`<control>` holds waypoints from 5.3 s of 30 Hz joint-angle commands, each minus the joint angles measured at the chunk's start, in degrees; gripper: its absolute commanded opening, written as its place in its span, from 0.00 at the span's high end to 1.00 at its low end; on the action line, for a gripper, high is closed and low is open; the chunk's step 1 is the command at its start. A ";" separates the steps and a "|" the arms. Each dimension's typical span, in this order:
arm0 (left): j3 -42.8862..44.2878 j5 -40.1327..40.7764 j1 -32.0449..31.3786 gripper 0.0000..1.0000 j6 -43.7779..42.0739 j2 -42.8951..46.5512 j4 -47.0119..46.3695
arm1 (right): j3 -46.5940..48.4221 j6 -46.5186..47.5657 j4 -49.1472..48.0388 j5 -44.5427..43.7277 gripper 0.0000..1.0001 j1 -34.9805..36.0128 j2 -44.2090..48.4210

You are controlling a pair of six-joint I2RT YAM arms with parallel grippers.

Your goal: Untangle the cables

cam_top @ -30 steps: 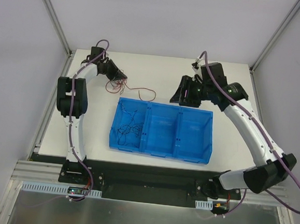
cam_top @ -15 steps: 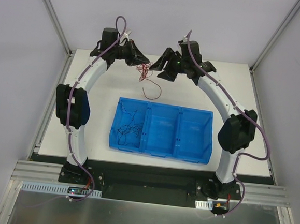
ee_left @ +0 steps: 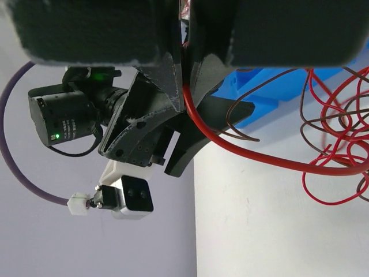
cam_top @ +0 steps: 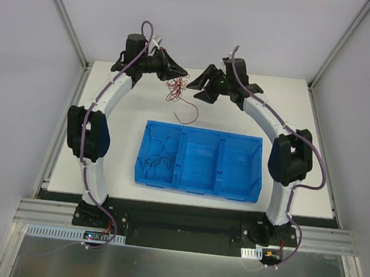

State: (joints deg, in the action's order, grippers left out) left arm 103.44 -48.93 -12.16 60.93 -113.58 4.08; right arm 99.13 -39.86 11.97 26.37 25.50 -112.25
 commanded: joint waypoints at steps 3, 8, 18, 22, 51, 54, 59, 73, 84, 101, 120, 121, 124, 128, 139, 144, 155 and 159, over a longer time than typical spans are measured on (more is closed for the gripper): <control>1.85 -0.12 -2.77 1.00 8.32 2.31 -3.90 | 2.29 -1.54 -9.59 3.43 0.38 1.05 -1.65; 2.91 -0.29 -4.62 1.00 10.53 1.96 -3.90 | 2.29 -5.58 -14.08 2.81 0.41 1.14 -3.76; 0.45 -1.35 -4.62 1.00 7.28 6.96 -2.41 | -4.12 -6.29 -13.04 -2.29 0.99 -5.80 -2.63; -0.34 -0.29 -4.10 0.98 2.19 9.43 3.03 | -4.30 -0.24 -4.87 -7.63 1.00 -9.93 -0.26; 2.65 11.74 12.94 1.00 -14.08 17.78 24.13 | 23.82 33.08 32.51 -38.86 1.00 -34.81 -6.31; 2.03 13.85 15.67 1.00 -15.31 18.57 26.85 | 27.94 36.33 34.08 -40.60 1.00 -34.90 -8.07; 3.08 18.60 19.36 1.00 -17.59 19.97 31.69 | 32.87 38.19 36.63 -42.46 1.00 -35.60 -9.92; 11.08 7.71 12.35 1.00 -13.20 16.99 24.14 | 22.78 35.37 32.59 -23.39 0.97 -26.90 -6.06; 12.94 1.20 -4.52 1.00 -13.38 20.85 24.05 | 20.14 39.15 37.60 -18.98 0.63 -26.99 -6.15; -2.88 6.65 -22.99 1.00 -16.10 25.87 24.14 | 9.51 36.69 36.29 -11.17 0.48 -28.04 7.56; -9.32 1.29 -24.93 1.00 -19.43 15.07 26.77 | 4.49 35.55 34.26 -8.00 0.48 -29.45 10.29; -8.61 1.12 -24.93 1.00 -20.05 13.49 27.21 | 4.40 35.46 34.09 -7.91 0.48 -29.45 10.38; -6.50 0.50 -24.93 1.00 -21.37 9.70 29.31 | 3.79 35.55 33.82 -8.44 0.48 -29.45 10.56; -2.99 3.30 -24.93 0.78 -24.88 8.73 34.67 | 4.23 35.29 33.82 -8.97 0.48 -30.15 9.86; 4.49 10.33 -24.40 0.35 -37.27 13.73 43.55 | 19.32 34.58 39.17 -7.57 0.48 -30.15 -6.47; 7.74 13.94 -23.96 0.32 -40.79 16.28 46.72 | 27.34 37.30 45.42 -9.49 0.48 -28.66 -15.01; 6.95 17.64 -23.17 0.30 -43.61 20.24 47.69 | 26.19 39.07 42.53 -9.24 0.49 -23.65 -21.86; 6.69 18.25 -22.99 0.30 -43.79 21.55 48.04 | 29.45 36.96 44.28 -11.78 0.49 -23.65 -24.95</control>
State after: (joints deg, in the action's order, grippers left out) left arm 109.89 -32.21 -35.75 18.98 -94.91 50.50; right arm 125.32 -1.87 54.30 16.73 2.33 -134.54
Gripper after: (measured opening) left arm 0.696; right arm 0.511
